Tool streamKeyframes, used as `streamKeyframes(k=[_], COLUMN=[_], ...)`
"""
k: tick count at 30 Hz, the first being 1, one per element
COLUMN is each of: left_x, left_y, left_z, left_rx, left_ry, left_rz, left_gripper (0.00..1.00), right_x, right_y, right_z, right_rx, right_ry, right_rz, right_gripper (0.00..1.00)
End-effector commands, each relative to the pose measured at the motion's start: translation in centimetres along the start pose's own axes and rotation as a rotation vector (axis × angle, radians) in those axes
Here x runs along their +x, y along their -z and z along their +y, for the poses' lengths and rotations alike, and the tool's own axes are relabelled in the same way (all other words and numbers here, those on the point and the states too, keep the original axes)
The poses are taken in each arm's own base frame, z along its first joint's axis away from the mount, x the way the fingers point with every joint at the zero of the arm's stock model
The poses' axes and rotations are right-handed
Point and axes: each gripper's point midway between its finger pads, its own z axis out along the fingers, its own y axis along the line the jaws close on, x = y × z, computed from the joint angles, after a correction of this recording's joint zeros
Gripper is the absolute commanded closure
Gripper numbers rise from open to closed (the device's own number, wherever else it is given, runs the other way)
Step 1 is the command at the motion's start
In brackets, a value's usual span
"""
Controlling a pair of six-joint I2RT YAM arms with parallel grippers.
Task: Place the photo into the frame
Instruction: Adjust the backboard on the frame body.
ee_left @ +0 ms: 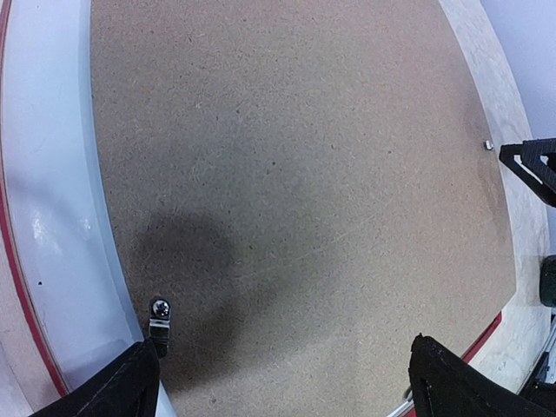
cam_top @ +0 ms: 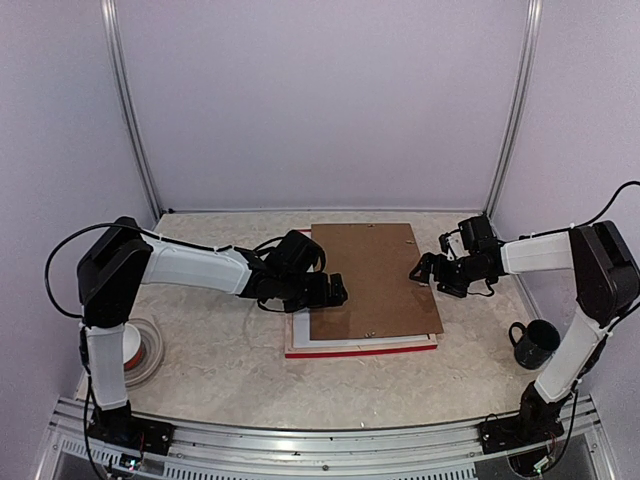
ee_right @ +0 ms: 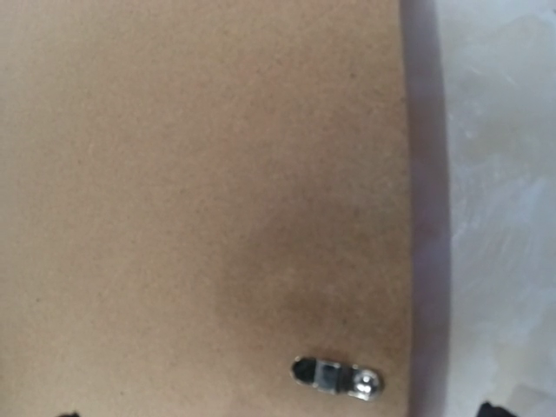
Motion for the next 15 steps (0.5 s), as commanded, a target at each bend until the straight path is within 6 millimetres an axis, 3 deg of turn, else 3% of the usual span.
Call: streamKeyframes(k=[1, 15], left_x=[-0.8, -1.0], left_y=[0.5, -0.5], left_z=[-1.1, -2.6], left_rx=[0.036, 0.1], left_ry=[-0.013, -0.01], left_rz=[-0.03, -0.016], left_gripper=[0.01, 0.01], right_x=[0.3, 0.3], right_y=[-0.2, -0.1], right_z=[-0.4, -0.1], right_rx=[-0.004, -0.018], right_ry=[-0.012, -0.007], right_rz=[0.008, 0.008], right_gripper=[0.01, 0.01])
